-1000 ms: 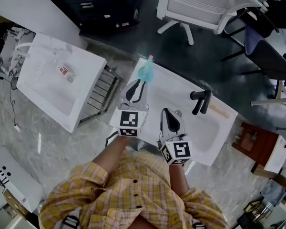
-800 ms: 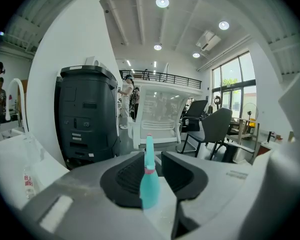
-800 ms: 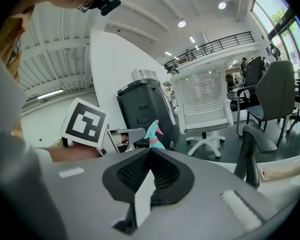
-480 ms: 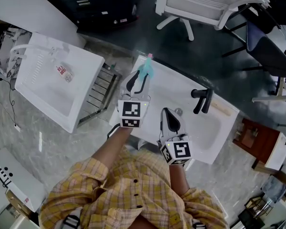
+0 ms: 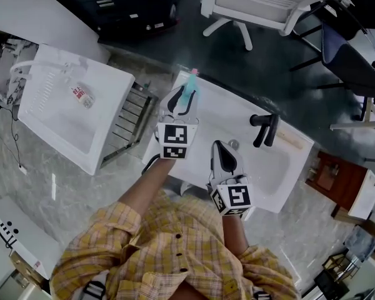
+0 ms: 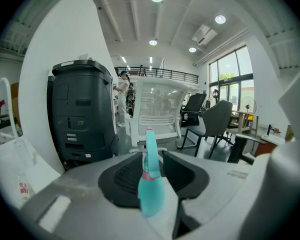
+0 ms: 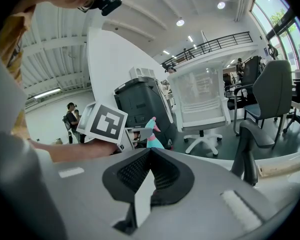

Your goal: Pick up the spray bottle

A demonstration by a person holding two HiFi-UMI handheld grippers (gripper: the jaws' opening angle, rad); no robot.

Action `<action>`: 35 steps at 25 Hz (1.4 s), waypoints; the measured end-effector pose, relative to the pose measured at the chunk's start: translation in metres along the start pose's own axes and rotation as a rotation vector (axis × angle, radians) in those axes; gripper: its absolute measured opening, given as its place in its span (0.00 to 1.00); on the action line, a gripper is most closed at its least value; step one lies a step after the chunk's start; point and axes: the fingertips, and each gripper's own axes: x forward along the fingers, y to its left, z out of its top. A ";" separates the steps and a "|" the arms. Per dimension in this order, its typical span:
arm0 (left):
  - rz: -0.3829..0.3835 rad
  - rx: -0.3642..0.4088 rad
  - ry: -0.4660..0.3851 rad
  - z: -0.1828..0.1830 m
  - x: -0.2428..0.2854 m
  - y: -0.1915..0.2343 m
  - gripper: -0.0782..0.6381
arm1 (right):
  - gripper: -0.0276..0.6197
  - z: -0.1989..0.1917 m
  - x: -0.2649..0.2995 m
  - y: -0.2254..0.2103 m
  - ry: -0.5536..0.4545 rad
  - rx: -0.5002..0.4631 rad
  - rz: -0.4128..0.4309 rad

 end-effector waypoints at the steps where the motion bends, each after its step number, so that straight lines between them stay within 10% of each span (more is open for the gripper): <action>1: -0.001 0.002 0.003 -0.001 0.002 -0.001 0.27 | 0.04 -0.001 0.000 0.000 0.002 0.001 -0.001; 35: 0.045 0.006 -0.050 0.022 -0.064 -0.022 0.24 | 0.04 0.017 -0.054 0.007 -0.059 -0.031 0.016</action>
